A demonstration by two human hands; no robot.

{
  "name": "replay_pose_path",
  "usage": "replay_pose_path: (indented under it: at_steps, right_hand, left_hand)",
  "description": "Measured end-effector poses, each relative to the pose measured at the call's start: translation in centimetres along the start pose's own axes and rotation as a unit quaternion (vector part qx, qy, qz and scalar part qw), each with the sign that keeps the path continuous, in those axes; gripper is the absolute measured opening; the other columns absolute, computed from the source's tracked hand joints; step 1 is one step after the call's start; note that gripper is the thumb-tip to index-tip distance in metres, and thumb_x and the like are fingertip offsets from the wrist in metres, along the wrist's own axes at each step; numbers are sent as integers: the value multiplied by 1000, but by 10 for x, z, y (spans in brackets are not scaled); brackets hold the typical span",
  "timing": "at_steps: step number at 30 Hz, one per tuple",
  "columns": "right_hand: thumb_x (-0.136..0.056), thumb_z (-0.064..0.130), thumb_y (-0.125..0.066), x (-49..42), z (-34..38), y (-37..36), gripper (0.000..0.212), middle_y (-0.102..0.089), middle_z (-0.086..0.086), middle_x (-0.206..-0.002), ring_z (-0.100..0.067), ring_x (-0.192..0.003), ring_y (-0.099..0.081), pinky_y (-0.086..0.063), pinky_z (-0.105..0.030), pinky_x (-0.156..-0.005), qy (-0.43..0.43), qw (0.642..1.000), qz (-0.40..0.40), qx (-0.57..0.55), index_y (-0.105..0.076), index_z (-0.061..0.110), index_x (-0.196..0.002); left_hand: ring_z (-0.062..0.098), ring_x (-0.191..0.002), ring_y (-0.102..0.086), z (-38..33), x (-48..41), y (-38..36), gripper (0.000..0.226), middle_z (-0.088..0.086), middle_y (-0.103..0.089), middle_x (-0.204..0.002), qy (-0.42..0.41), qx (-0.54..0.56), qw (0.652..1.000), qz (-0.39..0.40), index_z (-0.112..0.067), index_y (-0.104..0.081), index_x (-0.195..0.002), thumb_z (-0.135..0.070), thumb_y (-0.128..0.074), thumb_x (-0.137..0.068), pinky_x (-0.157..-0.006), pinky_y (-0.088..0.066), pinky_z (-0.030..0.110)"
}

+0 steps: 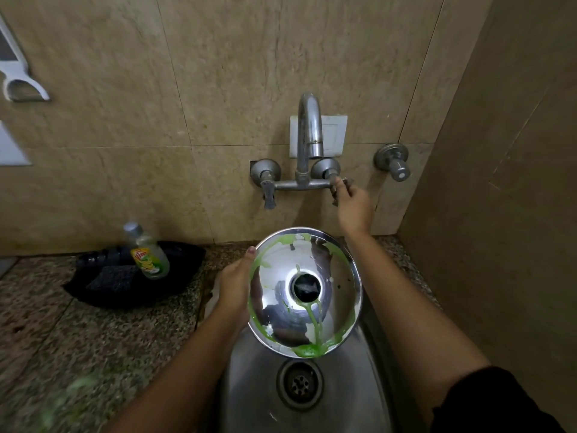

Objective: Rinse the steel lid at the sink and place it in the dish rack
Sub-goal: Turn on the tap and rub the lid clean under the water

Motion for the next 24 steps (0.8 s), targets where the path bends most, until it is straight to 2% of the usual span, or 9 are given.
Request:
replay_pose_path:
  at_steps: [5,9,12,13,16,18,21,22,24]
  right_hand:
    - [-97,39,-49,0,-2,1,34,-54,3,-64,-11,-61,-50,-37,-24,-54,-29,998,4,-51,-60,14,-76]
    - [-94,36,-55,1,-12,-1,28,-59,2,-71,-15,-75,-57,-50,-33,-76,-74,989,37,-121,-64,14,-81]
    - [-97,28,-51,18,-22,-2,19,-61,1,-82,-11,-76,-56,-46,-27,-71,-85,986,76,-118,-65,17,-90]
    - [-98,26,-49,26,-25,-2,21,-63,0,-94,-10,-82,-57,-44,-24,-71,-84,987,87,-103,-64,14,-106]
    - [-99,23,-46,44,-29,-3,43,-54,-7,-139,-21,-125,-51,-38,-29,-96,-50,993,108,-16,-45,10,-140]
    - [-99,23,-46,53,-28,-7,47,-52,-9,-141,-25,-129,-49,-37,-32,-101,-12,990,131,52,-39,14,-145]
    - [-98,30,-46,68,-27,-15,38,-64,-10,-120,-30,-111,-60,-43,-34,-82,44,972,158,169,-49,16,-133]
    - [-98,32,-44,73,-25,-20,38,-62,-10,-123,-30,-115,-57,-43,-34,-82,79,959,174,210,-49,15,-131]
    - [-99,36,-41,87,-20,-36,51,-38,-5,-152,-26,-140,-33,-33,-36,-107,151,916,232,290,-35,15,-144]
  left_hand:
    - [27,-72,-63,5,0,-4,29,16,-67,-80,20,7,1000,6,-1,-69,-85,-27,-58,-93,-75,-51,35]
    - [29,-73,-63,11,0,-5,29,17,-68,-81,44,18,999,0,-1,-68,-86,-28,-58,-93,-76,-52,37]
    - [34,-85,-66,16,-2,-5,34,22,-70,-91,67,30,997,-11,0,-69,-92,-32,-59,-92,-87,-52,45]
    - [35,-87,-66,18,-3,-5,35,22,-70,-92,75,32,997,-14,0,-69,-92,-33,-59,-92,-88,-53,46]
    - [32,-81,-64,21,-4,-7,35,19,-68,-87,85,43,995,-18,1,-67,-92,-32,-57,-93,-78,-53,38]
    - [30,-76,-63,21,-4,-10,33,17,-67,-83,90,47,995,-11,-1,-67,-87,-31,-56,-94,-73,-51,34]
    - [27,-69,-62,20,-2,-12,32,15,-66,-77,90,49,995,-13,0,-66,-88,-30,-55,-95,-63,-50,29]
    - [26,-66,-62,19,0,-14,33,14,-65,-75,86,47,995,-8,2,-66,-91,-29,-54,-95,-58,-48,27]
    - [21,-54,-64,16,3,-19,32,13,-66,-68,79,55,995,7,4,-65,-90,-25,-53,-96,-47,-48,22]
Point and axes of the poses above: each hand's wrist, its own x-axis away from the middle knuckle, its own y-axis out of the back of the hand, z = x × y, the point moved 7 cm from there along -x, towards the middle knuckle
